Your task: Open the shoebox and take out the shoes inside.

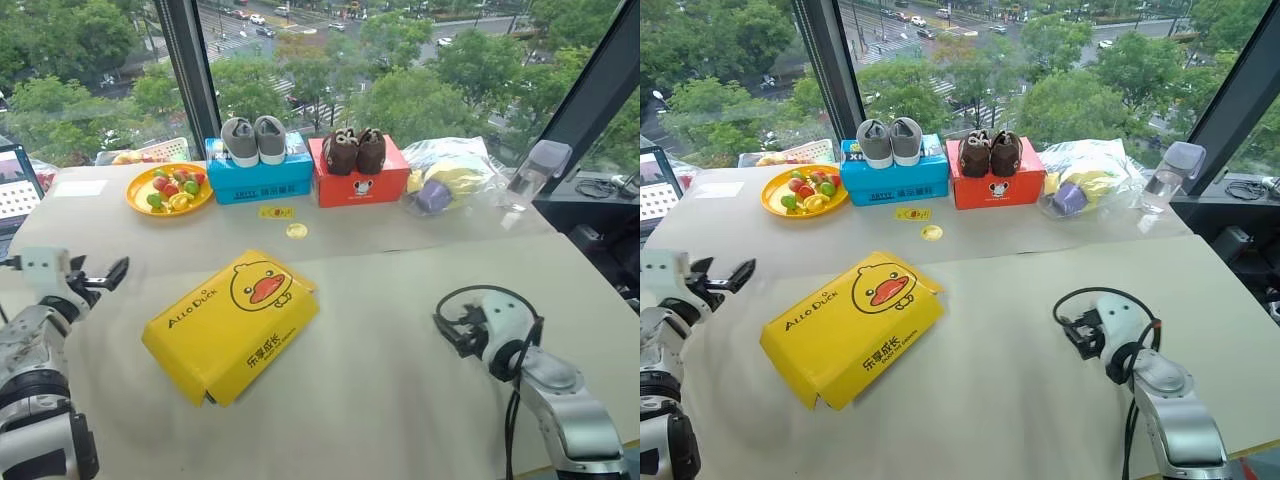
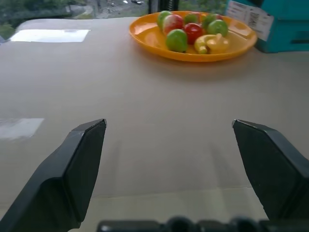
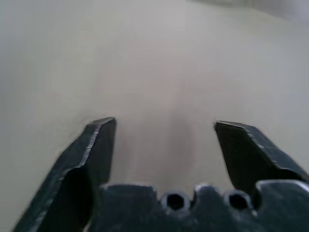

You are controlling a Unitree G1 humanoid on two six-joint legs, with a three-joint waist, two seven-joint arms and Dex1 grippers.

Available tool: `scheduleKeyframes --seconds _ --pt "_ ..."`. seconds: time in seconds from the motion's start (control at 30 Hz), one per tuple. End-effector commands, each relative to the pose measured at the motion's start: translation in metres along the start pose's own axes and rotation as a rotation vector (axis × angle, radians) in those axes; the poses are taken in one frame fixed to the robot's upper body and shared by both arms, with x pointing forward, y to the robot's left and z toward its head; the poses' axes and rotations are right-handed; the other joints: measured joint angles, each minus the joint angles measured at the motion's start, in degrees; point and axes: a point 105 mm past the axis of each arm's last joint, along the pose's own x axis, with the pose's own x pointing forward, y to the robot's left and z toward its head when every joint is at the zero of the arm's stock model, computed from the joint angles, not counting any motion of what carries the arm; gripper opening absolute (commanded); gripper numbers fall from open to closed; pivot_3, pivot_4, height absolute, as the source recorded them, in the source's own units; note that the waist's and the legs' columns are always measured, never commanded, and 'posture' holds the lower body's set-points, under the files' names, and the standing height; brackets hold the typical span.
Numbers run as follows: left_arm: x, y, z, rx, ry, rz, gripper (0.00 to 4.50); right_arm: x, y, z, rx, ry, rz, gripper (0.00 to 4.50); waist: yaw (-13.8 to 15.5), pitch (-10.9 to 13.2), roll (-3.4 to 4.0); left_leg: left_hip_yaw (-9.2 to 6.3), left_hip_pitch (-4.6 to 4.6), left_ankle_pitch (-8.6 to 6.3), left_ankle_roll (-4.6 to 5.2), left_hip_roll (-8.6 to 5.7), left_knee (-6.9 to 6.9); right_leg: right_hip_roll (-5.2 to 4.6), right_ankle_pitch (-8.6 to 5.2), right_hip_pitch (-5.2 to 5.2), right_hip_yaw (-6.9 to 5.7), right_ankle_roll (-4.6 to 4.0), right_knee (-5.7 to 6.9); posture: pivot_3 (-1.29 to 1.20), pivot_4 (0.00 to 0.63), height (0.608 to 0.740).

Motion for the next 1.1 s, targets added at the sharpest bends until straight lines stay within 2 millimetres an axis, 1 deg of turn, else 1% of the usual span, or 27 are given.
scheduleKeyframes --seconds 0.03,0.07,0.13,0.17,0.2,0.23,0.27,0.33,0.37,0.4,0.43,0.47,0.57,0.6,0.67,0.7,0.73,0.77,0.8,0.87,0.93,1.0,1.03,1.1 --pt "0.0 -0.023 0.016 0.153 0.016 -0.234 4.5 -0.013 0.055 0.033 -0.072 -0.065 0.356 2.38 0.03 0.0 0.0 0.0 0.0 0.0 0.0 -0.02 0.01 -0.01 0.0 0.0 0.0 0.0 0.01 0.0 0.15 0.731" --pt "0.0 -0.028 0.016 0.177 0.038 -0.287 4.5 -0.019 0.07 0.038 -0.089 -0.071 0.459 2.07 0.06 0.0 0.0 0.0 0.0 0.0 0.01 -0.02 0.02 -0.01 -0.01 0.0 0.01 0.0 0.02 0.0 0.15 0.731" --pt "-0.001 -0.032 0.016 0.219 0.082 -0.356 4.5 -0.03 0.092 0.042 -0.115 -0.064 0.606 1.39 0.04 0.0 0.0 -0.02 -0.01 -0.01 0.03 -0.02 0.05 0.0 -0.01 0.0 -0.01 0.0 0.01 0.0 0.15 0.731" --pt "-0.001 -0.032 0.017 0.23 0.095 -0.369 4.5 -0.033 0.099 0.042 -0.127 -0.056 0.654 1.1 0.05 0.0 -0.01 -0.02 -0.01 -0.02 0.04 -0.01 0.04 0.01 -0.01 0.0 -0.01 0.0 -0.01 0.0 0.15 0.731" --pt "-0.002 -0.03 0.018 0.234 0.107 -0.377 4.5 -0.037 0.108 0.043 -0.138 -0.05 0.711 0.65 0.09 0.0 -0.01 -0.03 -0.02 -0.03 0.05 -0.01 0.06 0.01 -0.01 0.01 -0.02 0.0 -0.02 0.0 0.15 0.731" --pt "-0.002 -0.029 0.019 0.235 0.113 -0.38 4.5 -0.04 0.113 0.043 -0.144 -0.046 0.748 0.48 0.17 0.0 -0.02 -0.03 -0.02 -0.03 0.06 -0.02 0.07 0.0 -0.01 0.01 -0.02 0.0 -0.03 0.0 0.15 0.731" --pt "-0.002 -0.027 0.021 0.24 0.115 -0.382 4.5 -0.042 0.119 0.044 -0.16 -0.044 0.786 0.03 0.2 0.0 -0.03 -0.03 -0.05 -0.04 0.08 -0.02 0.13 0.0 -0.01 0.01 -0.03 0.0 -0.03 0.0 0.15 0.731" --pt "-0.002 -0.024 0.024 0.237 0.108 -0.383 4.5 -0.044 0.128 0.043 -0.189 -0.038 0.843 0.03 0.17 0.0 -0.05 -0.03 -0.07 -0.06 0.11 -0.02 0.17 -0.01 -0.01 0.01 -0.04 0.01 -0.03 0.0 0.15 0.731" --pt "-0.002 -0.023 0.024 0.24 0.108 -0.378 4.23 -0.043 0.131 0.042 -0.197 -0.035 0.859 0.0 0.2 0.0 -0.05 -0.03 -0.07 -0.07 0.12 -0.02 0.19 -0.01 -0.01 0.01 -0.04 0.01 -0.03 0.0 0.15 0.731" --pt "-0.003 -0.027 0.023 0.261 0.113 -0.416 3.95 -0.04 0.135 0.04 -0.21 -0.023 0.876 0.0 0.2 0.0 -0.05 -0.03 -0.08 -0.07 0.13 -0.02 0.21 -0.02 -0.01 0.01 -0.04 0.02 -0.03 0.0 0.15 0.731" --pt "-0.004 -0.03 0.021 0.278 0.118 -0.447 3.8 -0.037 0.136 0.038 -0.218 -0.014 0.886 0.0 0.17 0.0 -0.06 -0.03 -0.08 -0.07 0.13 -0.03 0.21 -0.02 -0.01 0.01 -0.04 0.02 -0.03 0.0 0.15 0.731" --pt "-0.004 -0.033 0.02 0.291 0.123 -0.467 3.35 -0.035 0.139 0.037 -0.232 -0.009 0.897 0.0 0.18 0.0 -0.06 -0.02 -0.09 -0.08 0.14 -0.02 0.22 -0.02 -0.01 0.01 -0.05 0.02 -0.03 0.0 0.15 0.731" --pt "-0.003 -0.048 0.01 0.335 0.158 -0.556 2.32 -0.024 0.145 0.039 -0.224 -0.03 0.907 0.0 0.21 -0.01 -0.08 0.0 -0.12 -0.08 0.14 -0.03 0.23 -0.03 -0.01 -0.01 -0.07 0.02 -0.03 0.0 0.15 0.731" --pt "-0.003 -0.053 0.007 0.35 0.17 -0.586 1.91 -0.02 0.148 0.04 -0.216 -0.039 0.91 0.0 0.21 -0.02 -0.09 0.02 -0.13 -0.08 0.14 -0.02 0.25 -0.02 0.0 -0.01 -0.1 0.01 -0.03 0.0 0.15 0.731" --pt "-0.001 -0.061 0.005 0.362 0.182 -0.627 1.35 -0.011 0.153 0.037 -0.213 -0.031 0.906 0.0 0.29 -0.02 -0.09 0.08 -0.16 -0.07 0.13 -0.04 0.27 -0.02 0.0 -0.02 -0.12 0.01 -0.01 0.0 0.15 0.731" --pt "0.002 -0.066 0.003 0.37 0.192 -0.644 0.68 -0.002 0.155 0.032 -0.234 -0.014 0.894 0.0 0.35 -0.01 -0.09 0.12 -0.2 -0.07 0.13 -0.03 0.3 -0.02 0.0 -0.03 -0.15 0.0 0.01 0.0 0.15 0.731" --pt "0.004 -0.07 0.002 0.376 0.199 -0.661 0.51 0.005 0.156 0.029 -0.25 0.001 0.877 0.0 0.31 -0.07 -0.19 0.12 -0.3 -0.07 0.13 -0.03 0.33 -0.02 0.0 -0.09 -0.17 0.0 0.01 0.0 0.15 0.731" --pt "0.005 -0.075 0.0 0.386 0.207 -0.679 0.21 0.013 0.156 0.027 -0.257 0.015 0.856 0.0 0.29 -0.07 -0.19 0.14 -0.31 -0.07 0.12 -0.02 0.35 -0.02 0.0 -0.08 -0.21 0.0 0.01 0.0 0.15 0.731" --pt "0.006 -0.079 -0.001 0.389 0.212 -0.697 0.01 0.018 0.156 0.027 -0.256 0.02 0.842 0.0 0.29 -0.06 -0.18 0.16 -0.38 -0.07 0.13 -0.02 0.49 -0.02 0.01 -0.1 -0.23 -0.01 0.04 0.0 0.15 0.731" --pt "0.007 -0.086 -0.002 0.392 0.212 -0.731 0.01 0.024 0.157 0.027 -0.256 0.024 0.838 0.0 0.24 -0.06 -0.18 0.16 -0.46 -0.1 0.17 -0.03 0.73 -0.04 0.01 -0.14 -0.22 0.0 0.24 0.0 0.15 0.731" --pt "0.006 -0.094 -0.003 0.41 0.218 -0.783 0.01 0.027 0.162 0.027 -0.288 0.024 0.866 0.0 0.15 -0.06 -0.18 0.13 -0.48 -0.11 0.19 -0.02 0.8 -0.04 0.01 -0.14 -0.21 0.0 0.28 0.0 0.15 0.731" --pt "0.005 -0.101 -0.003 0.422 0.222 -0.82 0.01 0.035 0.164 0.025 -0.327 0.037 0.862 0.0 0.02 -0.07 -0.18 0.07 -0.46 -0.11 0.19 0.01 0.85 -0.04 0.01 -0.14 -0.2 0.0 0.33 0.0 0.15 0.731" --pt "0.004 -0.104 -0.002 0.432 0.229 -0.85 0.01 0.043 0.162 0.027 -0.36 0.038 0.836 0.0 -0.06 -0.07 -0.19 0.03 -0.42 -0.11 0.19 0.02 0.86 -0.03 0.01 -0.14 -0.17 0.0 0.37 0.0 0.15 0.731" --pt "0.001 -0.111 0.0 0.453 0.247 -0.906 0.01 0.056 0.16 0.037 -0.369 0.019 0.797 0.0 -0.33 -0.07 -0.2 -0.01 -0.27 -0.09 0.16 0.06 0.86 0.01 0.03 -0.1 -0.1 -0.03 0.46 0.0 0.15 0.731"
